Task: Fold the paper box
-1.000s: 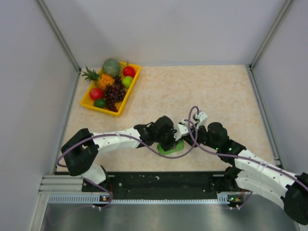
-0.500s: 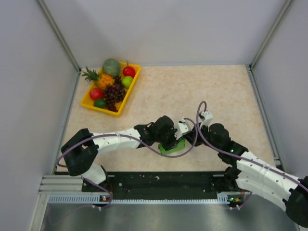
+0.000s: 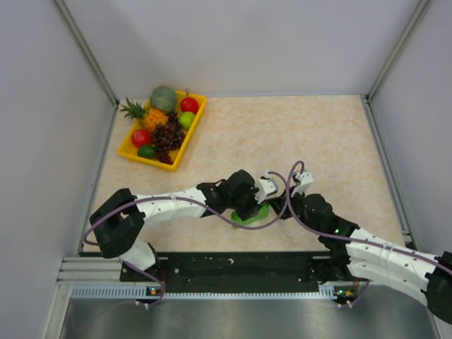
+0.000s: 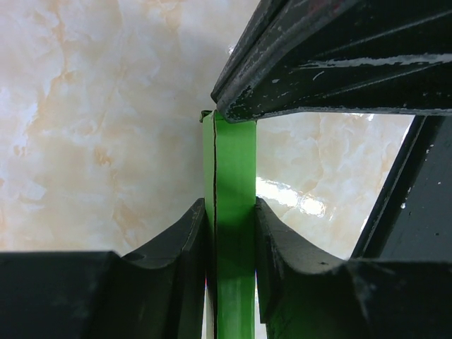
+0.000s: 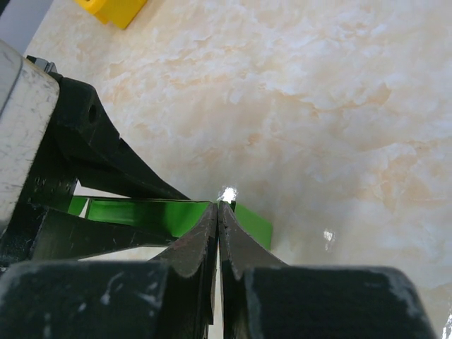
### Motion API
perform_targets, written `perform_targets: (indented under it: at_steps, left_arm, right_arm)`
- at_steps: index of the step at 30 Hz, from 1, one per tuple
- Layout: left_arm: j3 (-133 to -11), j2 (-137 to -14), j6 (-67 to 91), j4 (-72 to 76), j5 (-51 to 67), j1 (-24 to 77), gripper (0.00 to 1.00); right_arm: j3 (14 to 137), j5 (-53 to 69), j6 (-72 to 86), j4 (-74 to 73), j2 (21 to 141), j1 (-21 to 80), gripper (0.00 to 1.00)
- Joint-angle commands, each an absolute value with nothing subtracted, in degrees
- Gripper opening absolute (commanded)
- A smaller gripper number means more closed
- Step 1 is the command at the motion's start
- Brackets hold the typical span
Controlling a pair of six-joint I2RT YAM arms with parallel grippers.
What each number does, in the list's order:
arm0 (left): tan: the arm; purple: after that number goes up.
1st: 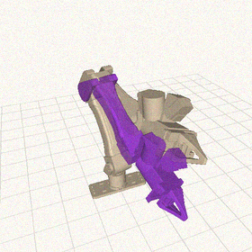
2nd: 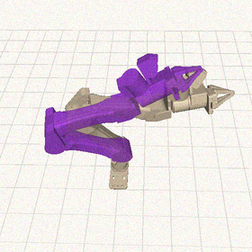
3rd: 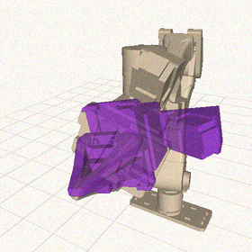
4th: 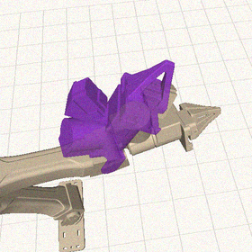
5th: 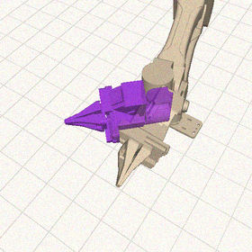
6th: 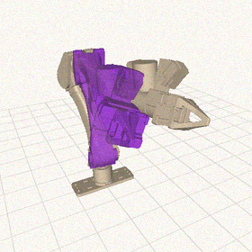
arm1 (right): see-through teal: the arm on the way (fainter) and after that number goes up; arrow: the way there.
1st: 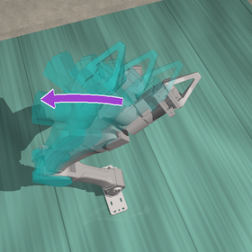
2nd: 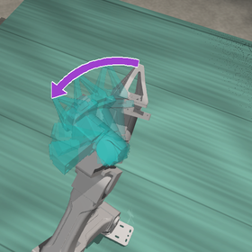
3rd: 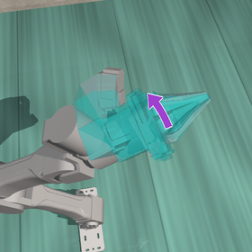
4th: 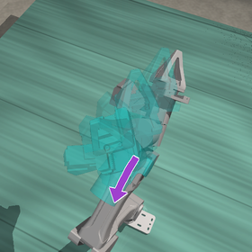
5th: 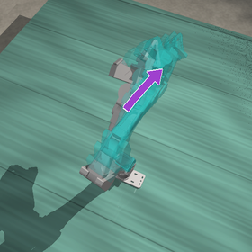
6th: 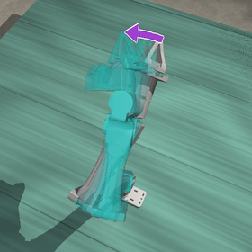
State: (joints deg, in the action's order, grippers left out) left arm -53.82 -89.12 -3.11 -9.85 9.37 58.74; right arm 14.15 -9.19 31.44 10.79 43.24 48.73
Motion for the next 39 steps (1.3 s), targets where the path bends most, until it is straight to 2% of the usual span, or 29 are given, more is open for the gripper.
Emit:
perform_targets:
  at_steps: [1,11,15,20,26,34,39]
  left_arm:
    - [-55.1,-88.2,-3.3,-6.8,9.6,58.7,0.33]
    - [-55.0,-88.4,-3.5,-6.3,9.2,58.7,0.33]
    - [-54.9,-88.2,-3.2,-5.8,8.6,58.7,0.33]
    - [-54.7,-88.3,-3.0,-5.5,9.1,58.7,0.33]
    - [-54.0,-88.1,-2.2,-4.7,9.2,58.6,0.37]
    - [-53.8,-88.1,-2.3,-4.5,9.1,58.4,0.38]
    - [-53.5,-85.7,-0.4,-4.7,8.4,57.9,0.49]
  right_arm:
    - [12.0,-10.6,25.1,14.3,43.2,49.4,0.0]
    - [9.3,-10.5,26.2,16.4,42.7,50.9,0.0]
    - [11.1,-16.0,31.2,12.4,42.4,53.7,0.0]
    - [8.3,-17.1,27.0,18.1,43.6,55.4,0.0]
    - [6.7,-18.1,24.8,18.9,43.7,55.9,0.0]
    - [4.7,-20.1,23.3,20.8,43.7,57.5,0.0]
    - [6.8,-20.4,22.4,19.1,41.4,58.0,0.0]
